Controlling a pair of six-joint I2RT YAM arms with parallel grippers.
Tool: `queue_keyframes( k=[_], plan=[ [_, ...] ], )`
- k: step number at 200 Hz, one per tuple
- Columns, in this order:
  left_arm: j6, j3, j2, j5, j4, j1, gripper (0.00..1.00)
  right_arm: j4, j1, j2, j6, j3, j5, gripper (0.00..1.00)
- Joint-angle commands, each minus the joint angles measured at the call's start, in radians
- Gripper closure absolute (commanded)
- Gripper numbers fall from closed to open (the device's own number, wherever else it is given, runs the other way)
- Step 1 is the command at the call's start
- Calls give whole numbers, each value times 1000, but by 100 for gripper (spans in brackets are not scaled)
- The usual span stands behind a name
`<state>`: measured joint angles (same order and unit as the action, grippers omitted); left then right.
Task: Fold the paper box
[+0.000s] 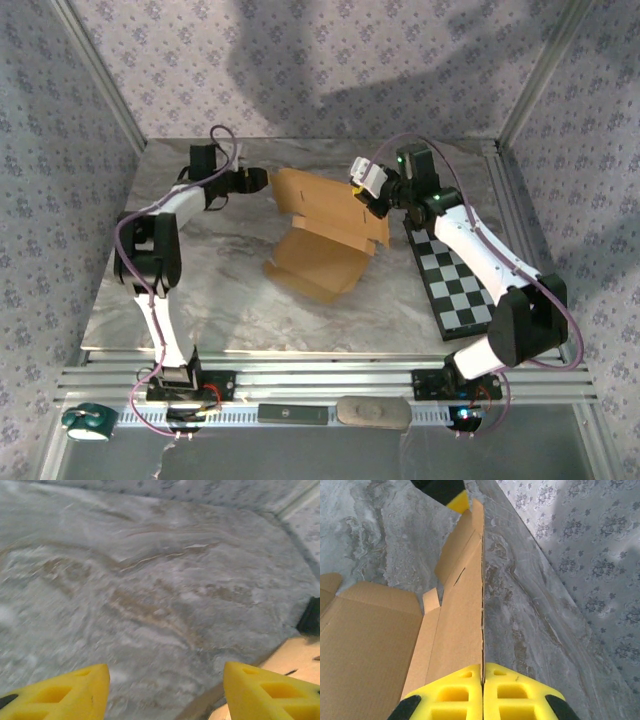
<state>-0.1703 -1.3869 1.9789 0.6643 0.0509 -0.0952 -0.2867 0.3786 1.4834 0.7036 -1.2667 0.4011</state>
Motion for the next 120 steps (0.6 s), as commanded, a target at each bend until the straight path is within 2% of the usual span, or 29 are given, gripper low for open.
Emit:
queue_keyframes(
  k=[1, 15, 45, 66, 92, 120],
  plan=[
    [30, -32, 13, 156, 119, -1, 38, -38, -13, -6, -22, -16, 43, 100],
    [31, -49, 35, 223, 151, 0, 38, -37, -17, 4, -21, -23, 51, 100],
    [103, -122, 70, 217, 55, -20, 38, -36, -22, 25, -23, -37, 50, 100],
    [62, -106, 57, 247, 94, 3, 37, -32, -37, 31, -30, -37, 55, 100],
    [220, -151, 32, 282, -137, 5, 36, -41, -42, 28, -17, -43, 57, 100],
    [252, -183, 61, 296, -190, -4, 36, -42, -42, 35, -13, -48, 57, 100]
  ],
)
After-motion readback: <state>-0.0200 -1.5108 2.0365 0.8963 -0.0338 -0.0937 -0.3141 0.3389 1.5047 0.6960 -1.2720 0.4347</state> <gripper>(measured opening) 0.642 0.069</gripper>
